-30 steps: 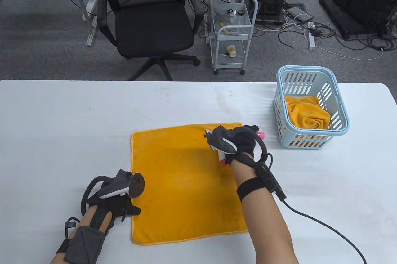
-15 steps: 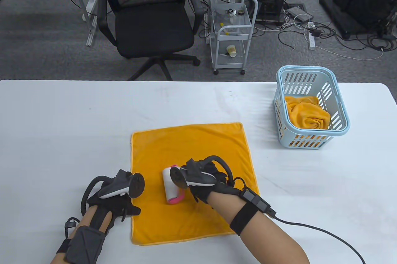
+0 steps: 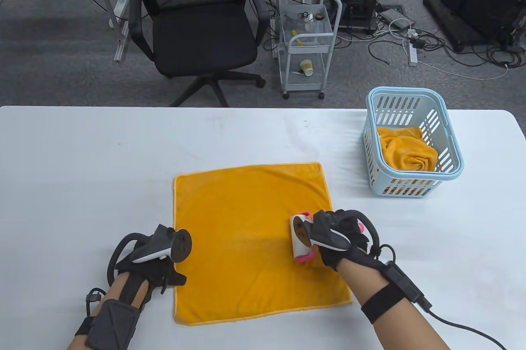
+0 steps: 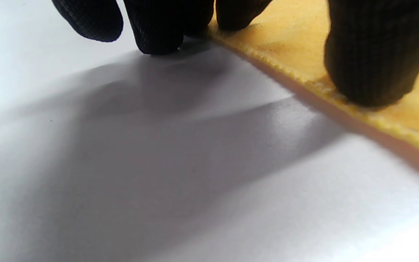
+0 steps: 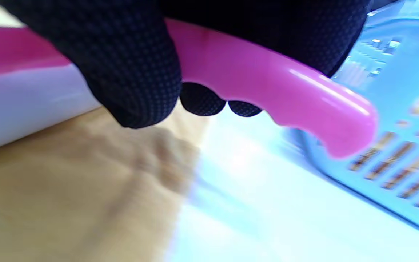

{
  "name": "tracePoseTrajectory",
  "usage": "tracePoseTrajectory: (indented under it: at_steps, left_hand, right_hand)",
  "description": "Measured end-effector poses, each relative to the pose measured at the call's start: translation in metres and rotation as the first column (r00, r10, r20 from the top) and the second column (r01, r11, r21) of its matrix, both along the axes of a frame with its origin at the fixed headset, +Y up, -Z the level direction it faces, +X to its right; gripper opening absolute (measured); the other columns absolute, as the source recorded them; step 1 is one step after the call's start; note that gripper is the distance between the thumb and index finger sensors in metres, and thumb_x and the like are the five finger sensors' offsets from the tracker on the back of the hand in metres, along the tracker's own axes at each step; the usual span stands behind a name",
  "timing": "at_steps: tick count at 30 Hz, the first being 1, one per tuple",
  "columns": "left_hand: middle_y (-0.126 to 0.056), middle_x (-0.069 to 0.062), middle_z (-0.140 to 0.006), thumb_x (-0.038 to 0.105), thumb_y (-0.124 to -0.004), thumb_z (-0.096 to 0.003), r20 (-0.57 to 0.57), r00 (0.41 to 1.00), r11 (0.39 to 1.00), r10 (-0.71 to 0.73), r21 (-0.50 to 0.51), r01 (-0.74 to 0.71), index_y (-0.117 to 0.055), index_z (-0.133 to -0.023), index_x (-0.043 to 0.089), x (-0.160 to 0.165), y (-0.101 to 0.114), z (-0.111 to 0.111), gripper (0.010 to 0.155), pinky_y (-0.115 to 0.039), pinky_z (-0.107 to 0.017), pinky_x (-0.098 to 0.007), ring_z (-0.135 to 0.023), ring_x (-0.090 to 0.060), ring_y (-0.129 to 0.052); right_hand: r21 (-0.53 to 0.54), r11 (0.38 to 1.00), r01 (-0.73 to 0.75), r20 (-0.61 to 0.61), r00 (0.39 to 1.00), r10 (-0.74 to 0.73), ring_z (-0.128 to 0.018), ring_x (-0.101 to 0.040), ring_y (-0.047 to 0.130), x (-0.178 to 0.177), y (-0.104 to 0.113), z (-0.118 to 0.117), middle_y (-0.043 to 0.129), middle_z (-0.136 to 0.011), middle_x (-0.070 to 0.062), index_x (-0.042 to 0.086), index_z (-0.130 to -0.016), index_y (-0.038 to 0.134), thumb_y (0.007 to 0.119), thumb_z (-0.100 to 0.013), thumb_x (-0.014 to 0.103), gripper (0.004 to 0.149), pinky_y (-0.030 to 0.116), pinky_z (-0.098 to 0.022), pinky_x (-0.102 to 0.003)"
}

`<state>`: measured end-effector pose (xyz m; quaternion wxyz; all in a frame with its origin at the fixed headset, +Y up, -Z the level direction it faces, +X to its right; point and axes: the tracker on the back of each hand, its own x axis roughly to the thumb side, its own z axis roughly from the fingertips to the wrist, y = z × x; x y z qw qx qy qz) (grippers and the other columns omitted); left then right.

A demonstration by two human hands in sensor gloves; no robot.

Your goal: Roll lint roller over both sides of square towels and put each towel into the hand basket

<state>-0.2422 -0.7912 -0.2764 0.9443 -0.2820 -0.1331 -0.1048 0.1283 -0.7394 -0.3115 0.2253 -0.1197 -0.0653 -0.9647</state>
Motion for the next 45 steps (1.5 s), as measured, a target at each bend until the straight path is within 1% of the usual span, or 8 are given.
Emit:
tracePoseTrajectory:
  at_steps: [4, 8, 11, 15, 18, 27, 36, 45]
  left_hand:
    - [-0.040, -0.013, -0.122, 0.066, -0.089, -0.0330, 0.000, 1.000, 1.000, 0.000, 0.000, 0.000, -0.046, -0.110, 0.024, 0.000, 0.000, 0.000, 0.097, -0.054, -0.074, -0.069, -0.106, -0.044, -0.062]
    - [-0.040, -0.013, -0.122, 0.066, -0.089, -0.0329, 0.000, 1.000, 1.000, 0.000, 0.000, 0.000, -0.047, -0.110, 0.024, 0.000, 0.000, 0.000, 0.097, -0.054, -0.074, -0.069, -0.106, -0.045, -0.062]
    - [-0.040, -0.013, -0.122, 0.066, -0.089, -0.0330, 0.000, 1.000, 1.000, 0.001, 0.000, -0.001, -0.047, -0.110, 0.024, 0.000, 0.000, 0.000, 0.097, -0.054, -0.074, -0.069, -0.106, -0.045, -0.062]
    - [-0.040, -0.013, -0.122, 0.066, -0.089, -0.0331, -0.002, 1.000, 1.000, 0.003, 0.000, -0.003, -0.046, -0.110, 0.024, 0.000, 0.000, 0.000, 0.097, -0.054, -0.074, -0.069, -0.106, -0.045, -0.062]
    - [-0.040, -0.013, -0.122, 0.066, -0.089, -0.0330, -0.003, 1.000, 1.000, 0.003, 0.000, -0.003, -0.046, -0.110, 0.024, 0.000, 0.000, 0.000, 0.097, -0.055, -0.074, -0.069, -0.106, -0.044, -0.062]
    - [-0.040, -0.013, -0.122, 0.066, -0.089, -0.0330, -0.005, 1.000, 1.000, -0.004, -0.003, 0.004, -0.046, -0.110, 0.024, 0.000, 0.000, 0.000, 0.097, -0.055, -0.074, -0.070, -0.106, -0.044, -0.062]
    - [-0.039, -0.013, -0.122, 0.066, -0.089, -0.0329, -0.015, 1.000, 1.000, -0.002, -0.004, 0.002, -0.046, -0.110, 0.024, 0.000, 0.000, 0.000, 0.097, -0.055, -0.074, -0.070, -0.106, -0.044, -0.062]
    - [-0.039, -0.012, -0.122, 0.066, -0.089, -0.0326, -0.022, 1.000, 1.000, -0.003, -0.007, 0.003, -0.046, -0.110, 0.024, 0.000, 0.000, 0.000, 0.098, -0.055, -0.074, -0.070, -0.107, -0.044, -0.061]
  right_hand:
    - [0.012, 1.000, 0.025, -0.039, 0.999, -0.024, -0.080, -0.037, 0.092, -0.005, 0.008, 0.009, 0.090, -0.088, -0.008, 0.021, -0.096, 0.082, 0.098, -0.044, 0.032, 0.055, 0.079, -0.056, -0.057]
    - [-0.072, 0.978, 0.196, -0.168, 0.964, -0.206, -0.079, -0.037, 0.094, -0.051, 0.010, 0.032, 0.089, -0.088, -0.009, 0.019, -0.097, 0.081, 0.098, -0.045, 0.033, 0.056, 0.082, -0.054, -0.055]
    - [-0.098, 0.977, 0.189, -0.295, 0.932, -0.210, -0.076, -0.036, 0.095, -0.087, 0.007, 0.054, 0.090, -0.087, -0.009, 0.020, -0.097, 0.081, 0.098, -0.044, 0.036, 0.058, 0.083, -0.053, -0.054]
    - [-0.106, 0.983, 0.146, -0.356, 0.918, -0.175, -0.075, -0.036, 0.096, -0.103, -0.001, 0.065, 0.090, -0.086, -0.009, 0.019, -0.097, 0.081, 0.098, -0.044, 0.036, 0.058, 0.083, -0.052, -0.055]
    - [-0.051, 0.993, 0.103, -0.323, 0.940, -0.114, -0.077, -0.038, 0.093, -0.079, -0.003, 0.060, 0.089, -0.087, -0.009, 0.020, -0.096, 0.081, 0.098, -0.045, 0.033, 0.055, 0.080, -0.055, -0.058]
    - [-0.009, 0.989, 0.149, 0.011, 0.989, -0.149, -0.081, -0.039, 0.089, 0.061, -0.007, 0.033, 0.089, -0.087, -0.010, 0.020, -0.094, 0.084, 0.100, -0.044, 0.028, 0.053, 0.075, -0.058, -0.061]
    - [0.006, 0.947, 0.322, 0.146, 0.936, -0.319, -0.080, -0.040, 0.090, 0.108, -0.008, 0.027, 0.087, -0.089, -0.011, 0.019, -0.094, 0.084, 0.098, -0.045, 0.029, 0.052, 0.078, -0.055, -0.060]
    - [0.175, 0.935, 0.307, 0.345, 0.871, -0.351, -0.077, -0.041, 0.094, 0.161, -0.010, 0.015, 0.087, -0.089, -0.013, 0.015, -0.096, 0.081, 0.098, -0.045, 0.031, 0.056, 0.082, -0.052, -0.057]
